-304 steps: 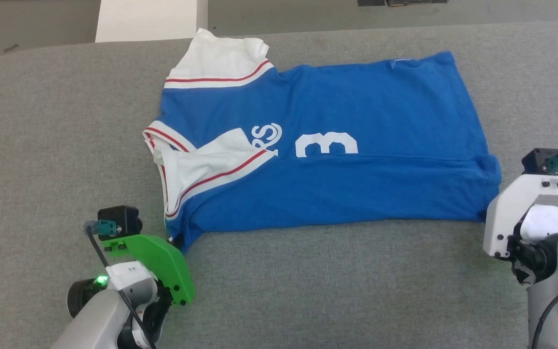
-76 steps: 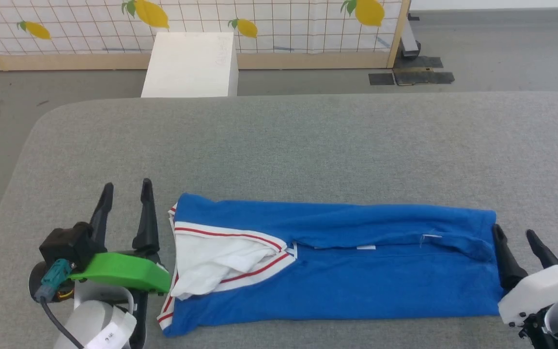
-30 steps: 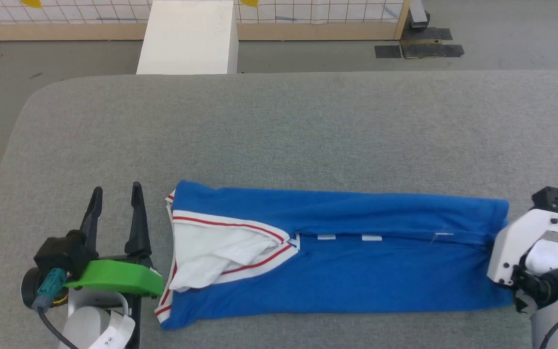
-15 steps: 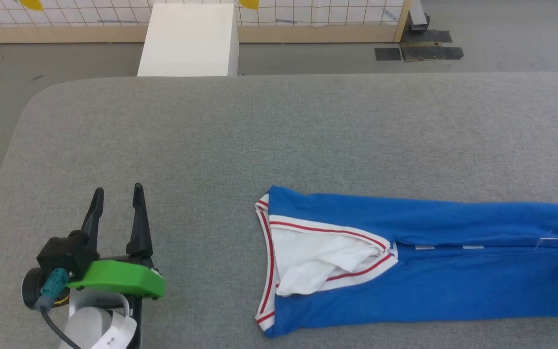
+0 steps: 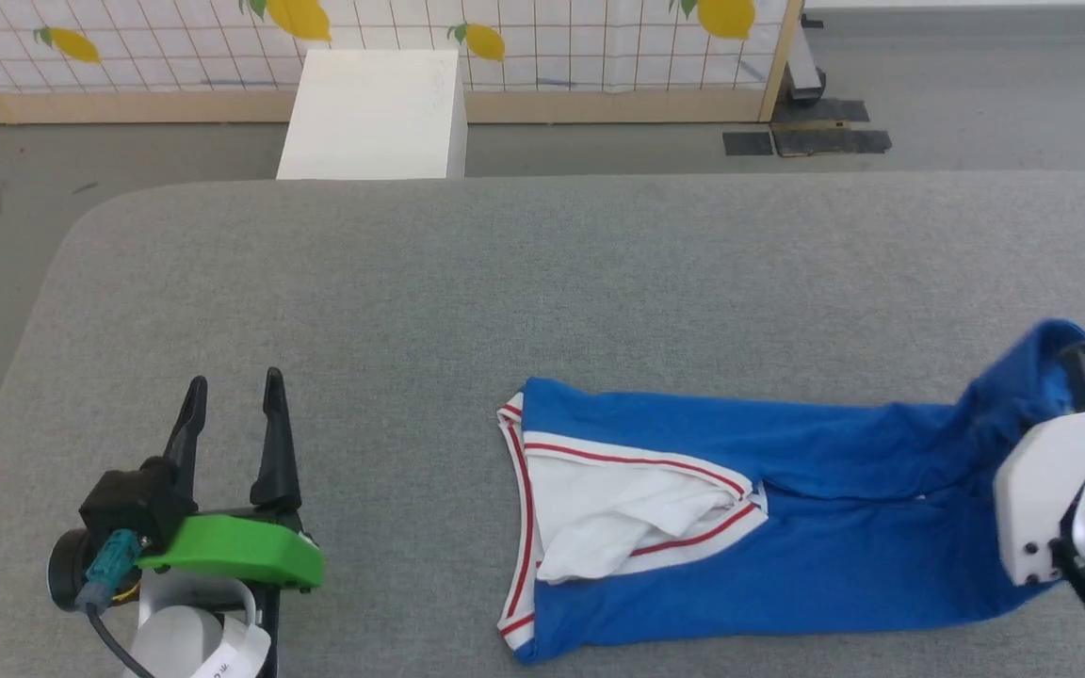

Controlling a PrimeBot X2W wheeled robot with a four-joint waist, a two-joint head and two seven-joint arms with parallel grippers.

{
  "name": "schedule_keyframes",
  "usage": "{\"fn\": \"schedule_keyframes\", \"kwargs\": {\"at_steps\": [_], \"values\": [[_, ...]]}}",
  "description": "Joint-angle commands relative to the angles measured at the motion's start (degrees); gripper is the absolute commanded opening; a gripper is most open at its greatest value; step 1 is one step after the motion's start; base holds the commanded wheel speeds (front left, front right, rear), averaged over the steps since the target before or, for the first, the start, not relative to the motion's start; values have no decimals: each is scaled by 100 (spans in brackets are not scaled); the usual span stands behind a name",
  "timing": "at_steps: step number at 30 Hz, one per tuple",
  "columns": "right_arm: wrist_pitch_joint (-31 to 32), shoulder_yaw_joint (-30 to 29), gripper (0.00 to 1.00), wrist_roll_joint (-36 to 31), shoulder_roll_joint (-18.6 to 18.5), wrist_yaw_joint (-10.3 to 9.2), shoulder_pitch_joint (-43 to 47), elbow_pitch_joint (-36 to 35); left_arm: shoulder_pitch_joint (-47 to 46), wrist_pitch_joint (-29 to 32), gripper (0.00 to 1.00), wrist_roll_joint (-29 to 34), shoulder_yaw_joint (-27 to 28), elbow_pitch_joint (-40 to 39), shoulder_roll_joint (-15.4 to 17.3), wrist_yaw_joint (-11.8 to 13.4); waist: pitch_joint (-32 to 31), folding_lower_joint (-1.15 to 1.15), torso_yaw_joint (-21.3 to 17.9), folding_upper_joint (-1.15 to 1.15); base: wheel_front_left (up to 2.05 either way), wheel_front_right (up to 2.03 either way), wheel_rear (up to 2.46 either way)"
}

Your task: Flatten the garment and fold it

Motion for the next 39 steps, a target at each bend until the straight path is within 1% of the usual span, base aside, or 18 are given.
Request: {"fn": "schedule_keyframes", "kwargs": {"at_steps": [1,2,4,7,10,12,16,22,26,32,34,38,39], "values": [[228,202,0,138,-58,-11,121,-435,52,-20,100,16,-19,22,-24,-39,-13,0,9,36,0,0,0],[686,732,0,360,-197,-11,228,-1293,36,-20,100,5,-50,33,-24,-40,-5,0,31,36,0,0,0],[855,1120,0,456,-287,-11,138,-1659,17,-20,100,-4,-62,37,-23,-40,15,0,43,36,0,0,0],[940,1765,0,559,-357,-11,-223,-1802,-29,-20,100,-18,-73,35,-5,-40,80,0,67,36,0,0,0],[879,2371,0,619,-318,-11,-654,-1550,-112,-20,100,-26,-109,27,-2,-40,182,0,127,36,0,0,0],[748,2766,0,617,-233,-11,-958,-1216,-173,-20,100,-33,-127,22,0,-40,247,0,165,36,0,0,0],[444,3446,0,648,126,-11,-1445,-271,-282,-20,100,-35,-196,-5,-5,-40,414,0,280,36,0,0,0],[-127,4116,0,627,573,-11,-1987,1252,-439,-21,100,-48,-261,-32,-14,-40,667,0,462,36,0,0,0],[-348,4376,0,642,771,-11,-2248,2145,-522,-21,100,-51,-287,-34,-19,-40,802,0,555,36,0,0,0],[-543,4572,0,750,910,-11,-2499,3253,-586,-21,100,-56,-316,-24,-27,-40,901,0,645,36,0,0,0],[-582,4628,0,829,928,-11,-2537,3519,-596,-21,100,-56,-323,-14,-29,-40,910,0,660,36,0,0,0],[-566,4762,0,1091,943,-11,-2544,3832,-573,-21,100,-48,-303,14,-33,-40,864,0,632,36,0,0,0],[-563,4796,19,1191,944,-11,-2532,3837,-560,-21,100,-44,-293,24,-33,-40,842,0,616,36,0,0,0]]}}
